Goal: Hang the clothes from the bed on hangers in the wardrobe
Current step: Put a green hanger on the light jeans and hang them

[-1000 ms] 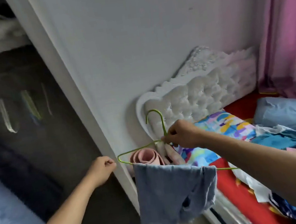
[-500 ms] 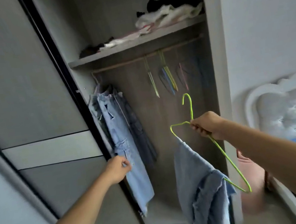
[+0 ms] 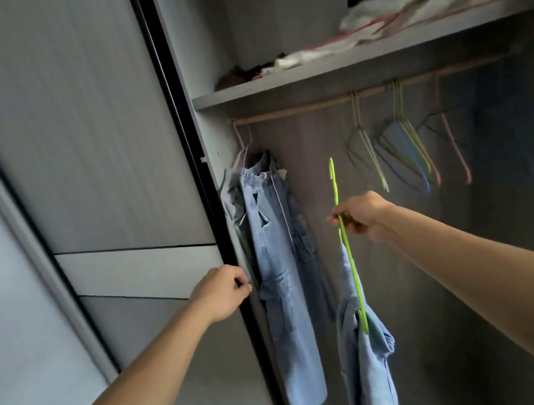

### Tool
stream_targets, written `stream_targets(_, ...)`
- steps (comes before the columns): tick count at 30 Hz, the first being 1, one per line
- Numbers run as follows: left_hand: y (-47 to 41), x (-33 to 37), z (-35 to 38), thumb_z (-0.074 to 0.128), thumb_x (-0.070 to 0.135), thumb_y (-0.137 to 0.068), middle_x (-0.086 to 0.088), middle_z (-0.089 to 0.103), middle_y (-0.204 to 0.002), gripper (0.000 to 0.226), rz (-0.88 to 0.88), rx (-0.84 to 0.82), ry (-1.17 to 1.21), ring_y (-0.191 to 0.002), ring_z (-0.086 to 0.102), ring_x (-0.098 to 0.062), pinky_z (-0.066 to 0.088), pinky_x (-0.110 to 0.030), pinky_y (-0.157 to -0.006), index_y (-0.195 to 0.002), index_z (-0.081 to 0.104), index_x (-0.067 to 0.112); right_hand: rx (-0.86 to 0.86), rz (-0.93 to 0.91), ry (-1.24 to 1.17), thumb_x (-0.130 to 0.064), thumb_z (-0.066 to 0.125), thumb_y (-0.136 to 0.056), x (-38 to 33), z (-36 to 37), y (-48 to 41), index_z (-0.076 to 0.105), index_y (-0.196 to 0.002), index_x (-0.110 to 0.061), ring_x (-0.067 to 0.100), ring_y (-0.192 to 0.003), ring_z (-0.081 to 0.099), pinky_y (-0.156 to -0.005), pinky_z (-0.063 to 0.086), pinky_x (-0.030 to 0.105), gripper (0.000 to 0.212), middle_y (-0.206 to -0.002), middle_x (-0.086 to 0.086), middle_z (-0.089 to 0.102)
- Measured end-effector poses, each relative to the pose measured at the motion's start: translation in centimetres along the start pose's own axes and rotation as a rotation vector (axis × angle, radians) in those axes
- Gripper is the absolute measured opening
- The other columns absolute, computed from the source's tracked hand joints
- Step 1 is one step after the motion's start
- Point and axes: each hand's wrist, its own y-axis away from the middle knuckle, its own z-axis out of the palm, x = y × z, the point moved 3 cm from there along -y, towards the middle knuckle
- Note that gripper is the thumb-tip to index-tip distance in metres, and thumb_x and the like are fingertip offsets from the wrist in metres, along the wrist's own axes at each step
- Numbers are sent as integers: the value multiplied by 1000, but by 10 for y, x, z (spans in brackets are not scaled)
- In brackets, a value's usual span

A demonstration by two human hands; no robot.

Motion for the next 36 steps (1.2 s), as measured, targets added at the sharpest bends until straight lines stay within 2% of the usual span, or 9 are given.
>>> stream_targets(6, -124, -8, -25, 63, 31, -88, 12, 61, -72, 11, 8, 86, 19, -76, 60, -15, 48, -26, -72, -91, 68, 21, -1, -50, -62, -3, 50, -95, -48, 32, -120, 57, -102, 0, 8, -36, 58, -32, 37, 14, 10, -72, 15, 68)
stream_targets(9, -174, -10, -37, 62, 31, -88, 9, 64, -73, 9, 10, 170, 42, -78, 60, -17, 47, -26, -73, -90, 68, 24, 40, -77, -78, -2, 46, -96, -74, 46, -173, 56, -100, -2, 9, -35, 58, -31, 34, 14, 11, -74, 15, 67)
stream_targets(15, -259, -13, -63, 62, 30, -88, -1, 71, -94, 19, 45, 288, 84, -89, 65, -23, 52, -37, -85, -105, 66, 21, 128, -172, -31, -1, 36, -98, -128, 83, -248, 50, -82, -4, 9, -39, 53, -36, 33, 17, 21, -68, 12, 64)
stream_targets(18, -301, -13, -68, 58, 29, -90, -6, 69, -102, 26, 74, 328, 70, -95, 64, -28, 52, -39, -87, -114, 61, 19, 161, -209, -66, -1, 35, -98, -155, 100, -295, 48, -78, -7, 7, -34, 53, -32, 30, 15, 24, -64, 10, 62)
stream_targets(22, -350, -17, -65, 55, 27, -91, -8, 69, -100, 22, 93, 314, 61, -91, 65, -30, 54, -39, -81, -110, 61, 19, 142, -220, -42, 1, 37, -100, -173, 123, -349, 47, -76, -8, 3, -27, 50, -26, 26, 12, 27, -37, 0, 55)
stream_targets(25, -375, -16, -62, 51, 24, -92, -9, 70, -90, 16, 118, 352, 55, -80, 65, -30, 55, -39, -74, -100, 65, 19, 102, -205, -16, 0, 37, -100, -162, 140, -372, 47, -73, -9, 2, -26, 48, -25, 22, 12, 30, -32, -4, 51)
stream_targets(30, -389, -7, -51, 50, 24, -89, -6, 69, -77, 14, 185, 405, 47, -73, 65, -30, 55, -39, -67, -88, 63, 20, 91, -224, 100, -6, 61, -89, -131, 152, -390, 61, -61, -6, 10, -36, 51, -34, 33, 15, 28, -42, 1, 59)
stream_targets(33, -391, 2, -56, 52, 31, -89, -3, 70, -90, 18, 188, 490, -36, -83, 65, -29, 54, -39, -72, -101, 62, 23, 70, -272, 295, -17, 64, -89, -134, 142, -380, 65, -70, -2, 17, -41, 51, -39, 38, 18, 24, -54, 9, 61)
stream_targets(36, -390, 25, -64, 55, 29, -87, -4, 66, -105, 24, 250, 582, -7, -96, 62, -30, 51, -39, -76, -108, 63, 22, 131, -391, 581, -24, 68, -83, -151, 111, -364, 72, -82, 3, 27, -63, 64, -57, 52, 34, 28, -78, 19, 71)
